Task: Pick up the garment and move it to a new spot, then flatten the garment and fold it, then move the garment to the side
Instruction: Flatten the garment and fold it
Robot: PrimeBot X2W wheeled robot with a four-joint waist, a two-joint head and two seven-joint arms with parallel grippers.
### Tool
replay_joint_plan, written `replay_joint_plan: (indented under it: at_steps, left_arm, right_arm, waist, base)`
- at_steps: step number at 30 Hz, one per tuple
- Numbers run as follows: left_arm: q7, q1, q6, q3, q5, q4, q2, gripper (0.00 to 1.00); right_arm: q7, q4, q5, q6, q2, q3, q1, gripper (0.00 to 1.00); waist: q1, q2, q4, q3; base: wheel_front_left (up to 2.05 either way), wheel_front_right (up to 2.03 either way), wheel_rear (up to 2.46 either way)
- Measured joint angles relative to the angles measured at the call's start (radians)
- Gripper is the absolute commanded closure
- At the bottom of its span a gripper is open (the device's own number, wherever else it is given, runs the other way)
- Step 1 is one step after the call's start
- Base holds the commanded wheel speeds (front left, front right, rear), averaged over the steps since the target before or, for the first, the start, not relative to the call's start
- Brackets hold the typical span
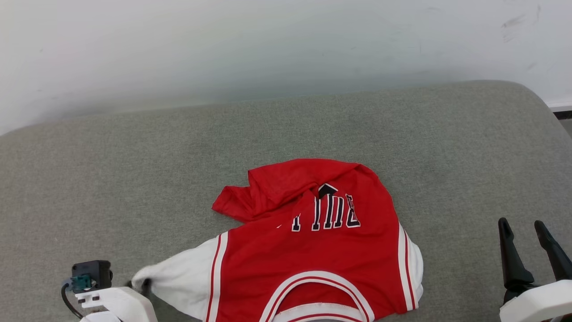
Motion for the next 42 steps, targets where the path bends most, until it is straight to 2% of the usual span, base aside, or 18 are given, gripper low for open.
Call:
replay_joint_plan:
  at_steps: [8, 13, 17, 21, 24, 28, 39, 40, 41, 42]
  left_arm:
    - [-0.198, -0.014, 0.021, -0.007, 0.077, -0.065, -0.030, 0.00]
    - [-0.271, -0.014, 0.034, -0.027, 0.115, -0.113, -0.047, 0.00]
    - [-0.336, -0.019, 0.036, -0.053, 0.146, -0.159, -0.069, 0.00]
    - [-0.360, -0.028, 0.044, -0.078, 0.169, -0.198, -0.082, 0.00]
    - [-0.367, -0.033, 0.044, -0.092, 0.177, -0.217, -0.090, 0.00]
    - [-0.371, -0.055, 0.045, -0.107, 0.187, -0.234, -0.100, 0.00]
    - [-0.384, -0.094, 0.044, -0.130, 0.191, -0.207, -0.121, 0.00]
    - [-0.385, -0.094, 0.044, -0.130, 0.190, -0.202, -0.122, 0.00]
    - [-0.389, -0.094, 0.044, -0.129, 0.188, -0.199, -0.122, 0.00]
    - [-0.392, -0.094, 0.044, -0.128, 0.186, -0.195, -0.122, 0.00]
  right_arm:
    - [0.035, 0.025, 0.013, 0.000, -0.006, -0.002, 0.017, 0.00]
    - [0.101, 0.055, 0.049, 0.000, -0.017, -0.001, 0.040, 0.00]
    - [0.263, 0.107, 0.091, 0.000, -0.082, 0.042, 0.070, 0.00]
    - [0.394, 0.133, 0.133, 0.000, -0.136, 0.110, 0.070, 0.00]
    - [0.449, 0.151, 0.157, 0.000, -0.164, 0.161, 0.051, 0.00]
    - [0.476, 0.192, 0.179, 0.000, -0.185, 0.233, -0.028, 0.00]
    - [0.491, 0.412, 0.266, 0.000, -0.218, 0.404, -0.166, 0.00]
    - [0.490, 0.421, 0.279, 0.000, -0.222, 0.413, -0.172, 0.11]
    - [0.488, 0.428, 0.288, 0.000, -0.228, 0.421, -0.178, 0.78]
    - [0.482, 0.434, 0.294, 0.000, -0.233, 0.428, -0.184, 1.00]
  waist:
    - [0.0000, 0.0000, 0.000, -0.034]
    - [0.0000, 0.0000, -0.001, -0.054]
    - [0.0000, 0.0000, 0.001, -0.060]
    - [0.0000, -0.0001, 0.005, -0.057]
    - [0.0000, 0.0000, 0.012, -0.044]
    - [0.0000, 0.0000, 0.024, -0.019]
    - [0.0000, 0.0000, 0.077, 0.052]
    - [0.0000, 0.0000, 0.080, 0.056]
    - [0.0001, 0.0000, 0.081, 0.059]
    - [0.0001, 0.0000, 0.081, 0.061]
  base:
    - [0.00, 0.00, 0.00]
    - [0.00, 0.00, 0.00]
    - [0.00, 0.00, 0.00]
    - [0.00, 0.00, 0.00]
    - [0.00, 0.00, 0.00]
    - [0.00, 0.00, 0.00]
    - [0.00, 0.00, 0.00]
    - [0.00, 0.00, 0.00]
    - [0.00, 0.00, 0.00]
    - [0.00, 0.00, 0.00]
